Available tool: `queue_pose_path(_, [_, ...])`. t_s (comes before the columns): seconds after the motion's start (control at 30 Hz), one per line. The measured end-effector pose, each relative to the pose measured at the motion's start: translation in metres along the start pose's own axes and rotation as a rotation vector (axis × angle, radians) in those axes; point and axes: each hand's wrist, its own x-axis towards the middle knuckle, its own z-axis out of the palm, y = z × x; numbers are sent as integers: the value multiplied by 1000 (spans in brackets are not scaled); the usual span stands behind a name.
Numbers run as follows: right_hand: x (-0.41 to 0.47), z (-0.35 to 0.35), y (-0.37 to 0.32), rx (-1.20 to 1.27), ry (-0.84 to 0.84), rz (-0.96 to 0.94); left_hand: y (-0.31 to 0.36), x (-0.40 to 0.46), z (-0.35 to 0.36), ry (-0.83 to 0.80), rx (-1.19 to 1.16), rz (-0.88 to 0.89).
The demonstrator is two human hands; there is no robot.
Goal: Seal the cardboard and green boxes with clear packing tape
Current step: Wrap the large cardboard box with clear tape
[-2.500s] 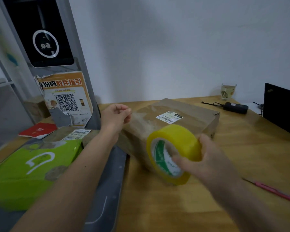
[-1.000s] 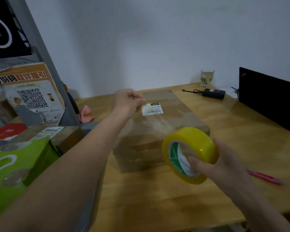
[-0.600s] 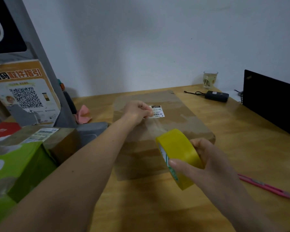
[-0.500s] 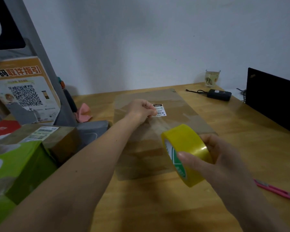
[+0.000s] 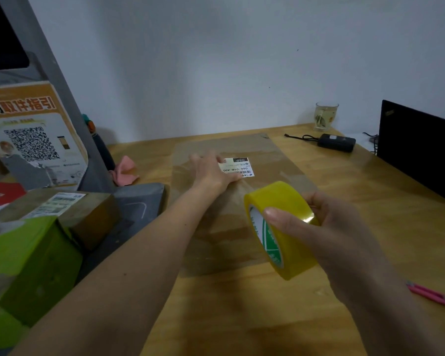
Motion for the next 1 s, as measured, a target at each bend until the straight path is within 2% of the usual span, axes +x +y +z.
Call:
queue_pose_path(0.07, [1,1,-1,-5,7,2,-1,-2,-9,40,195,-119])
queue_pose_path(0.1, [1,1,-1,-12,10,2,0,-7,-15,93,267,-123])
queue_pose_path(0.17, [1,1,0,-16,10,-6,3,-19,-23,149,270,26])
queue_pose_path(0.2, [1,0,0,-16,10,-11,4,-28,-26,67,217,186])
queue_pose_path(0.27, [0,0,1,-8,11,-15,-4,-50,-25,-324,125,506])
queue_pose_path(0.3, [-1,-1,1,-3,11,-18,-10,-58,-24,-485,155,602])
queue_pose_path(0.33, [-1,0,1,-3,10,-22,-15,-63,-24,-573,249,627])
queue_pose_path(0.43, [-3,0,1,-6,16,-31,-16,-57,-19,-584,551,508])
queue_pose_path(0.6, [-15,-2,11,-58,-1,-53,-5,-47,-5,-496,629,356])
queue_pose_path(0.67, [-18,-2,13,-70,-9,-58,-7,-51,-6,-482,623,435])
queue_pose_path(0.73, [-18,-2,13,-76,-15,-65,-10,-63,-14,-481,504,578])
queue_pose_path(0.87, [-17,-7,14,-37,-9,-77,-17,-96,-33,-562,260,645])
queue_pose_path(0.93, [-18,-9,15,-8,-20,-72,-18,-101,-41,-603,228,662])
queue_pose_path(1.0, [-19,-9,16,3,-25,-75,-16,-100,-42,-639,322,663])
